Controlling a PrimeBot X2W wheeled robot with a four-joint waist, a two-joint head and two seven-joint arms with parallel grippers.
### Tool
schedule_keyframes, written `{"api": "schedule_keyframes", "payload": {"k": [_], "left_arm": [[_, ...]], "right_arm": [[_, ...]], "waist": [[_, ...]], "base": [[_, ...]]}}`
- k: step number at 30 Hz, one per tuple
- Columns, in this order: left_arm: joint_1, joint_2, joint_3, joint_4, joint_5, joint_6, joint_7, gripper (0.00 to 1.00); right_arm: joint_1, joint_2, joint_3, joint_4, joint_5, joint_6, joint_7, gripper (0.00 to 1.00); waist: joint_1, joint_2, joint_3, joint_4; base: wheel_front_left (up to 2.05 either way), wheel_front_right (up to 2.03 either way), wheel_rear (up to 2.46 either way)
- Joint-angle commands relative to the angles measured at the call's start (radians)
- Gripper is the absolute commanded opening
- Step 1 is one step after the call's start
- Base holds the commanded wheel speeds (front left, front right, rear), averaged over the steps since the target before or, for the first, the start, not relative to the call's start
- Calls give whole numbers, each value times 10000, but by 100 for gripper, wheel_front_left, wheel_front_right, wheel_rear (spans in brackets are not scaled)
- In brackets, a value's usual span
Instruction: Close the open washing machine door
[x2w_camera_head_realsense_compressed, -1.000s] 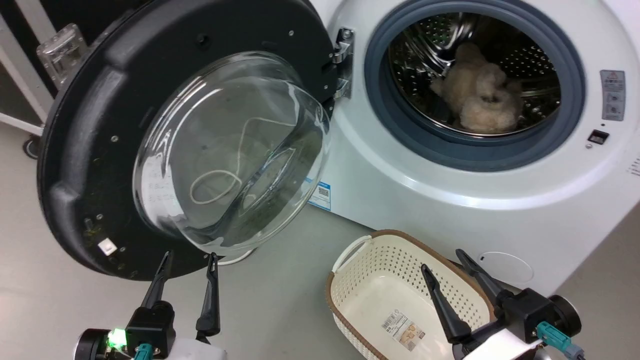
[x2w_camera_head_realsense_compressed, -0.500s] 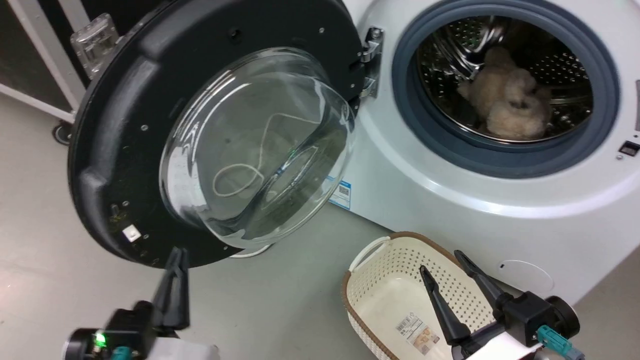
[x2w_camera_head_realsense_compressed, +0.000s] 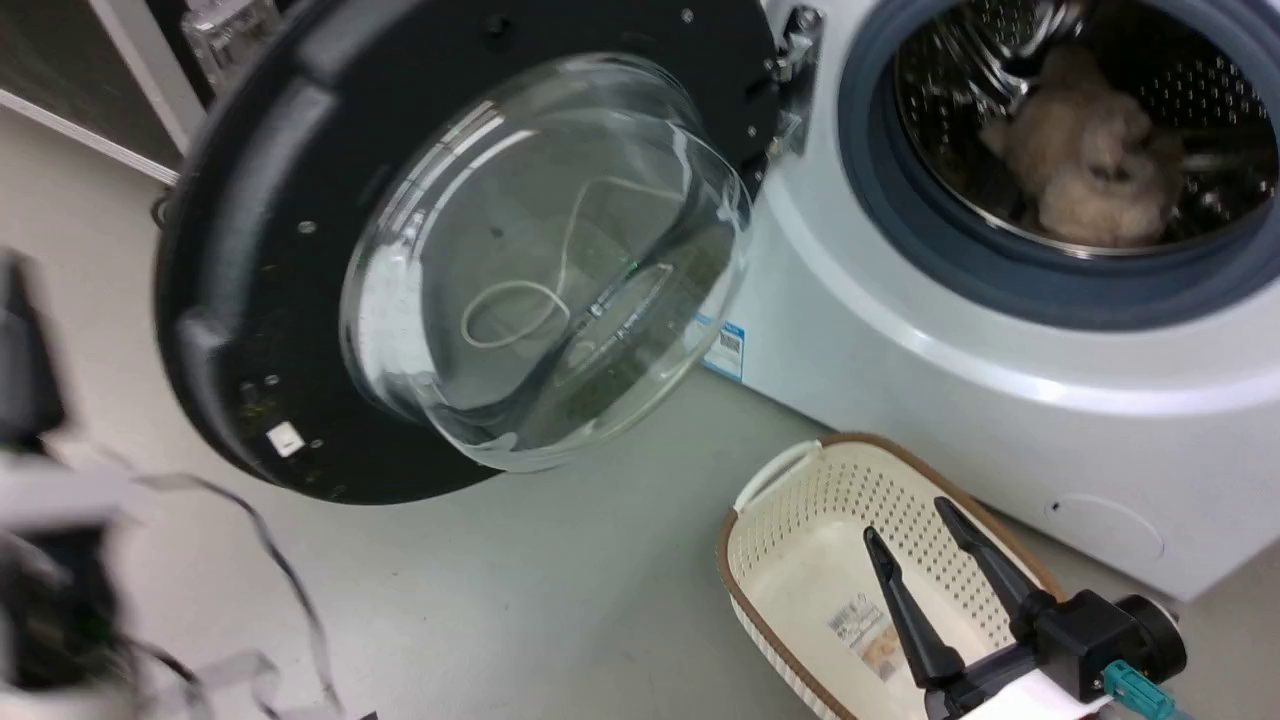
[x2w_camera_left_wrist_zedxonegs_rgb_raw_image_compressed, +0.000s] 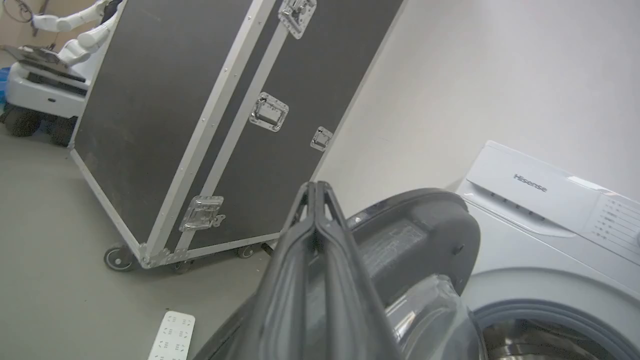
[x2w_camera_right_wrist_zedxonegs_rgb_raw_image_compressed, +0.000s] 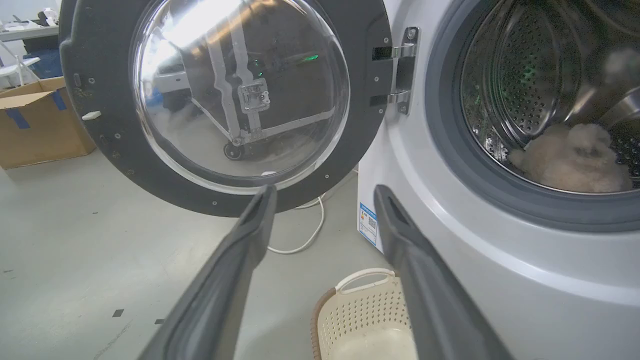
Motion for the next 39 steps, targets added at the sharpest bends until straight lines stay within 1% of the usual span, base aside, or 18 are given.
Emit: {"api": "schedule_keyframes", "payload": {"k": [1,3,4,5,7,9,11,12,13,17,21,25,30,34,37,39], "left_arm": [[-459,247,289,199,-467,104,376,0],[-1055,693,725,737,-1119,419,1185,0],[-1372,807,947,1087,-1610,630,1676,0],[-2747,1205,2116,2924,-4046,2221,4157,0],[-3026,1442,2305,3499,-4522,2651,4884,0],[-3116,1649,2315,3958,-4780,2853,5487,0],[-3115,1728,2265,4300,-5046,2933,6077,0],[-3069,1758,2186,4404,-5135,2904,6363,0],[-2836,1778,1954,4547,-5307,2711,7014,0],[-2400,1679,1680,4388,-5457,2484,7659,0],[-1864,1519,1633,4007,-5568,2330,7933,0],[-1007,994,1359,3195,-5741,2211,8394,0],[66,53,1072,1860,-6035,2333,8731,0],[968,-748,547,782,-6165,2482,8981,0],[1648,-1109,55,129,-6356,2576,9047,0],[2049,-1244,-288,-199,-6523,2652,8847,0]], "right_arm": [[-29,-112,28,-30,-13,8,-111,100],[-90,-168,53,-40,0,8,-111,100],[-105,-195,69,-37,9,8,-111,100],[-152,-322,134,19,59,8,-111,100],[-162,-356,137,41,83,8,-111,100],[-174,-382,157,61,106,8,-111,100],[-184,-408,179,84,121,8,-111,100],[-190,-418,180,99,124,8,-111,100],[-197,-387,125,145,114,8,-111,100],[-158,-340,126,231,90,8,-111,100],[-120,-223,79,290,92,8,-111,100],[-32,-16,-207,346,141,8,-111,100],[60,131,-482,368,86,8,-111,100],[116,227,-683,403,76,8,-111,100],[139,261,-818,405,44,8,-111,100],[146,266,-905,402,2,8,-111,100]], "waist": [[-1,0,176,-129],[-1,0,284,-274],[-1,0,322,-340],[-1,0,468,-638],[-1,0,492,-724],[-1,0,508,-796],[-1,0,517,-857],[-1,0,514,-881],[-1,0,470,-942],[-1,0,318,-978],[-1,0,59,-1080],[-1,0,-193,-1175],[-1,0,-442,-1412],[-1,0,-588,-1747],[-1,0,-669,-2090],[-1,0,-698,-2368]], "base": [[0,0,0],[0,0,0],[0,0,0],[0,0,0],[0,0,0],[0,0,0],[0,0,0],[0,0,0],[0,0,0],[0,0,0],[0,0,0],[0,0,0],[0,0,0],[0,0,0],[0,0,0],[0,0,0]]}}
